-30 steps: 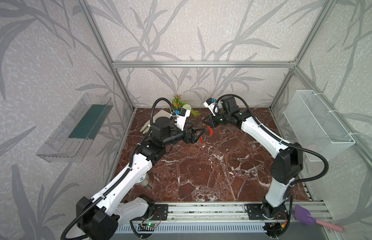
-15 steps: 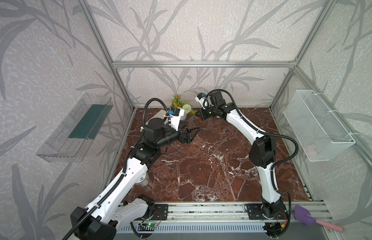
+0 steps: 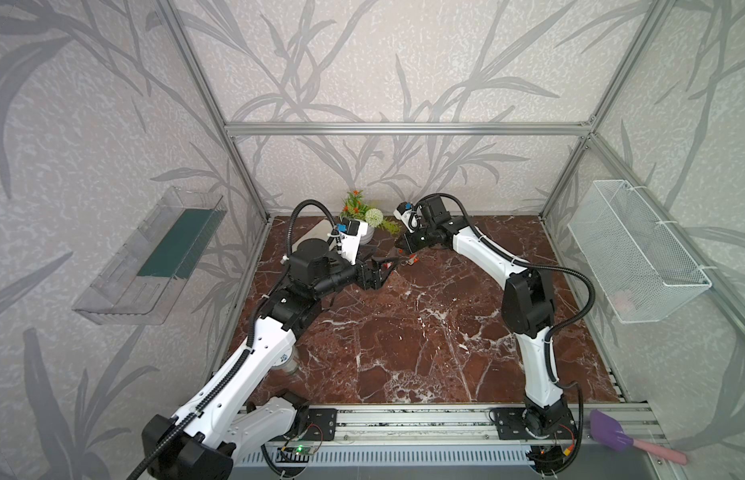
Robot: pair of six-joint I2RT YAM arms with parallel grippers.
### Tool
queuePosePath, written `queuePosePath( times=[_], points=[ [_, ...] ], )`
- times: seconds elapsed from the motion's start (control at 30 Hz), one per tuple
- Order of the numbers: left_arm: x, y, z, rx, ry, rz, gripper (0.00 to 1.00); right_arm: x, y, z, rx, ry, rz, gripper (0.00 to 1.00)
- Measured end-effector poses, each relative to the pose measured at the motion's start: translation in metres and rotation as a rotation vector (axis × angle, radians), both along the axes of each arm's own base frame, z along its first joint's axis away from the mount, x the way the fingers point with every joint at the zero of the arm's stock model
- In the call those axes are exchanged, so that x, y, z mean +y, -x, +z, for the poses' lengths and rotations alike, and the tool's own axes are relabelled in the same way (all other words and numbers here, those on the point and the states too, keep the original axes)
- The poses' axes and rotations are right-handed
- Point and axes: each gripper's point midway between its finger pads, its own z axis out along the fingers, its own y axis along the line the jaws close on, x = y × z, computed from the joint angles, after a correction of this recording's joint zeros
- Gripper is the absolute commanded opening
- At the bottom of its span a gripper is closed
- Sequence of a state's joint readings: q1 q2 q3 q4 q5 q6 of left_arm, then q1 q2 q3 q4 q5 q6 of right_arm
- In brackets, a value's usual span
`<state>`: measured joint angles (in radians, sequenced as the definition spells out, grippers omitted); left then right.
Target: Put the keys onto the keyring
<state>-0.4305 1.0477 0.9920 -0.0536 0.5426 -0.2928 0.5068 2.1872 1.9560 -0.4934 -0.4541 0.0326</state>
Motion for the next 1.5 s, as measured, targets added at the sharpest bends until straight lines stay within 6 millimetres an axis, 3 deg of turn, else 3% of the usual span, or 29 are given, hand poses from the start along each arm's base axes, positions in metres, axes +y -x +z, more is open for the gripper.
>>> queuePosePath(
  times=[0.23, 0.4, 0.7, 1.0, 1.5],
  points=[
    [0.000, 0.001, 0.002, 0.006, 0.010, 0.002, 0.85, 0.000, 0.006, 0.008, -0.010, -0.015, 0.006, 0.00],
    [0.001, 0.003, 0.002, 0.004, 0.013, 0.002, 0.86, -0.005, 0.021, 0.014, 0.003, -0.020, 0.013, 0.00],
    [0.001, 0.003, -0.002, 0.016, 0.018, 0.000, 0.86, -0.013, 0.051, 0.006, 0.053, -0.006, 0.027, 0.00],
    [0.000, 0.003, -0.006, 0.031, 0.030, -0.001, 0.86, -0.026, 0.090, -0.002, 0.118, 0.027, 0.046, 0.00],
    [0.001, 0.006, -0.007, 0.040, 0.049, 0.002, 0.86, -0.075, 0.167, -0.030, 0.248, 0.133, 0.039, 0.00]
  ],
)
